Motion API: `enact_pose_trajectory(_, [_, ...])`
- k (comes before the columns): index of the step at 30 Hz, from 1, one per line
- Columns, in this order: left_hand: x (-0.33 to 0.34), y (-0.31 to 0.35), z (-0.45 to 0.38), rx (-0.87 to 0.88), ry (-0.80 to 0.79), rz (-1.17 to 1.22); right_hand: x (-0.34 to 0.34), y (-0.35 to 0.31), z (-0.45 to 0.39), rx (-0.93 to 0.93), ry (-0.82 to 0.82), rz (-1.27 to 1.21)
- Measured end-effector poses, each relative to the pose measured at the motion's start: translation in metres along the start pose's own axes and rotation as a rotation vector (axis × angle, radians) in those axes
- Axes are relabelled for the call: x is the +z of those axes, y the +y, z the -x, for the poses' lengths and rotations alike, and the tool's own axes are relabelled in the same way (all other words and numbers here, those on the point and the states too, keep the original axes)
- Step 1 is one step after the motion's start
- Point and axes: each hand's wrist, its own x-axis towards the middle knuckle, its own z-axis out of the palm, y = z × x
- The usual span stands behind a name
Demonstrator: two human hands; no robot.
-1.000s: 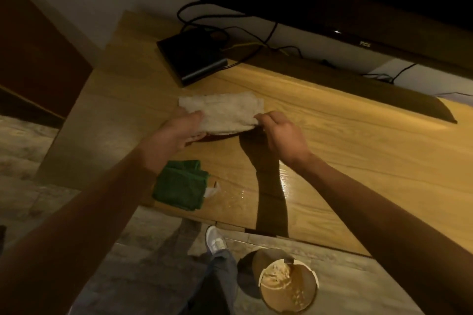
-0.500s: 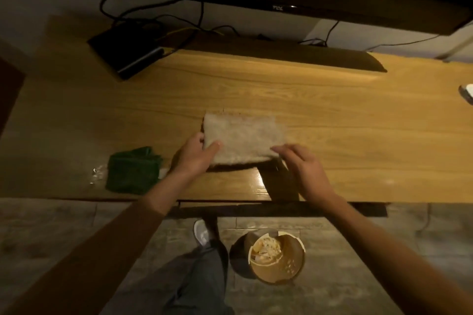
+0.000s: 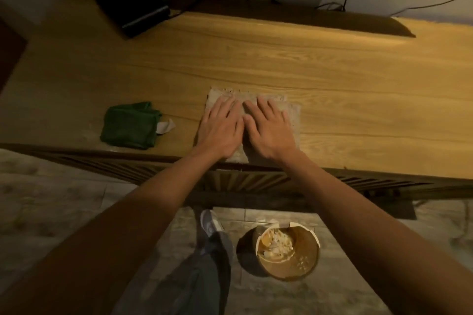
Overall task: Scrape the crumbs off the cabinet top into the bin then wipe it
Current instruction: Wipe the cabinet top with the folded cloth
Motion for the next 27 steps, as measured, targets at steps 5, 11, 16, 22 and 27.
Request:
enact_pose_trajectory(5, [0.029,0.000,-0.002,-0.088,0.066,-0.129,0.032,0.005,-0.001,0.056,0.092,0.099])
enact_pose_trajectory(11, [0.025,-0.003,-0.060,-0.094,0.110,-0.079,0.020,0.014,-0.057,0.061,0.100,0.148])
enact_pose_trajectory(16, [0.019,-0.011,-0.146,-0.097,0.146,-0.091,-0.002,0.032,-0.141,0.043,0.122,0.177])
enact_pose_trajectory(22, [0.004,-0.018,-0.257,-0.096,0.215,-0.114,-0.032,0.054,-0.249,0.026,0.136,0.196])
enact_pose_trajectory(27, [-0.013,-0.018,-0.331,-0.111,0.273,-0.208,-0.053,0.066,-0.318,0.068,0.187,0.239])
